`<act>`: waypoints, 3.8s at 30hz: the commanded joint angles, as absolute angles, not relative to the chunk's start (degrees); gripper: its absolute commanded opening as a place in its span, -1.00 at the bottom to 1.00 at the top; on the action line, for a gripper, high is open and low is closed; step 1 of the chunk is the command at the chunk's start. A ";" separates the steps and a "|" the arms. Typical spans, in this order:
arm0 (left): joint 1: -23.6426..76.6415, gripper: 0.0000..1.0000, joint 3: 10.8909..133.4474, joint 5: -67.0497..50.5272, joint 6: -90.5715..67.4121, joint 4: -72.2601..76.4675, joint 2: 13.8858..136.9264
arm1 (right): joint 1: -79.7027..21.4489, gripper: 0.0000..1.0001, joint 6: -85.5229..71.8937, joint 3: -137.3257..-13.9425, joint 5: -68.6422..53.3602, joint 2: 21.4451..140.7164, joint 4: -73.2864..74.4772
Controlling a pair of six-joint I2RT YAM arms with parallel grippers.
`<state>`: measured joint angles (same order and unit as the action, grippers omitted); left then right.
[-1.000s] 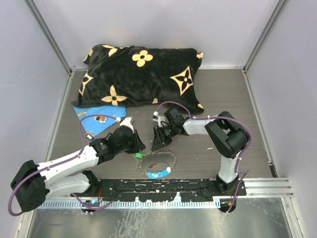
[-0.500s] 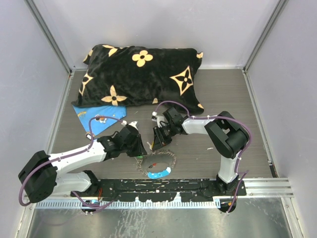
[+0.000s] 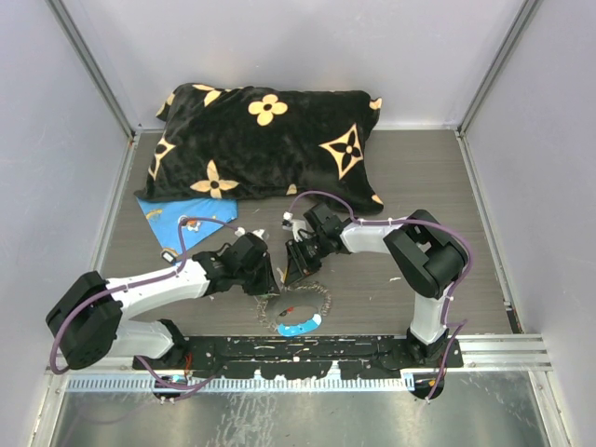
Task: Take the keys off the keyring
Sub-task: Pick up the keyring from the center of the board, then pick up the key from the keyring.
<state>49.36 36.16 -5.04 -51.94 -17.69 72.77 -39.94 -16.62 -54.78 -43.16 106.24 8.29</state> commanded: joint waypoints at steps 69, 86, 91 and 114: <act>50.99 0.04 19.30 -21.43 -21.08 44.70 55.58 | -39.28 -0.98 103.75 -77.83 -32.99 77.91 73.63; 62.40 0.06 22.87 -18.30 -1.11 54.62 66.97 | -38.86 -0.98 104.09 -80.69 -43.07 73.66 79.34; 64.40 -0.13 22.00 -13.51 -0.46 52.77 64.95 | -38.24 -0.98 103.59 -80.53 -44.84 73.30 79.63; 69.61 -0.16 24.07 -2.60 -1.47 46.19 65.39 | -35.33 -0.98 103.41 -81.32 -49.79 72.41 81.65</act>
